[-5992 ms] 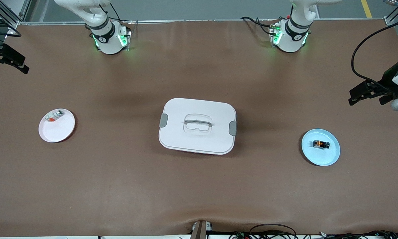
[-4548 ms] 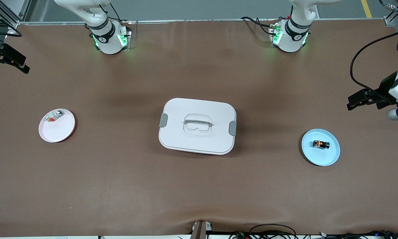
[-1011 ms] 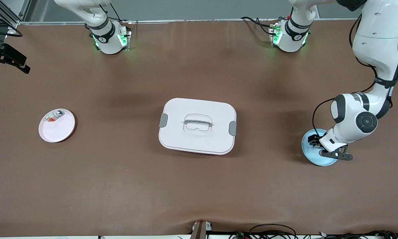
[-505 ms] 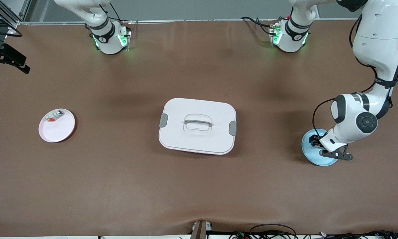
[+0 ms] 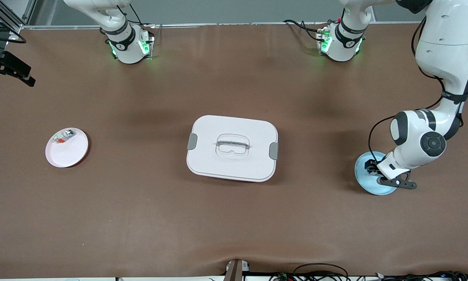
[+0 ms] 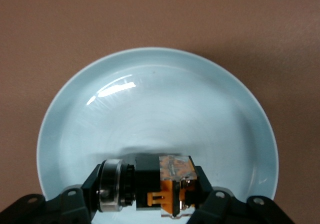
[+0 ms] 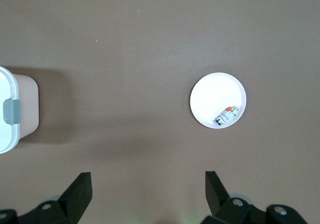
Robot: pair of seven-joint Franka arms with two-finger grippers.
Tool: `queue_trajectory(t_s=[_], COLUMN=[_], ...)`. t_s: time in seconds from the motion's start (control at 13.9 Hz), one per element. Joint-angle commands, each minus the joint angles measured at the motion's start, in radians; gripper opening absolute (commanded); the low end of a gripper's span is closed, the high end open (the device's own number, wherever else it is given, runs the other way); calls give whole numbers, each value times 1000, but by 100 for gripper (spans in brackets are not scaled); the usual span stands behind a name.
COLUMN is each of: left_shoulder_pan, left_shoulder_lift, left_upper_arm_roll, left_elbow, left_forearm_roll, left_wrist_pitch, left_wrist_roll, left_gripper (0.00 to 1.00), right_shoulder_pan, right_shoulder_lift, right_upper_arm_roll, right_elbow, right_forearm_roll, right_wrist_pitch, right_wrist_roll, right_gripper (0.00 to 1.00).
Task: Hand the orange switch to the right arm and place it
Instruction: 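Lift the switch with the left gripper off the blue plate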
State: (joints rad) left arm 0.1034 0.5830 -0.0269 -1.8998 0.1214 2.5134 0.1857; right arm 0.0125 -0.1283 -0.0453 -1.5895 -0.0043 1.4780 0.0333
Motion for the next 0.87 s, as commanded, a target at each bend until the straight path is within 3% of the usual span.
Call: queue_trajectory(t_s=[0.0,0.43,0.79], left_shoulder_pan=[2,-4,-1], left_shoulder_lift=[-64,-198,-248], left_upper_arm_roll=[-2,-8,-134], left_elbow=[-10,33,200], left_forearm_roll=[12,-2,-58], left_wrist_pitch=[-11,-246,-558], left_wrist_roll=[-17,-60,-231], left_gripper=[22,22,22], right_shoulder_pan=[3,1,-5], right_shoulder_lift=[-17,-7,13], right_upper_arm_roll=[-1,-1,-2], right_elbow=[-15,23,39], right_forearm_roll=[-3,-3,-5], right_wrist_pitch=[8,2,1], right_wrist_roll=[-3,5,10], right_gripper=[100,100,100])
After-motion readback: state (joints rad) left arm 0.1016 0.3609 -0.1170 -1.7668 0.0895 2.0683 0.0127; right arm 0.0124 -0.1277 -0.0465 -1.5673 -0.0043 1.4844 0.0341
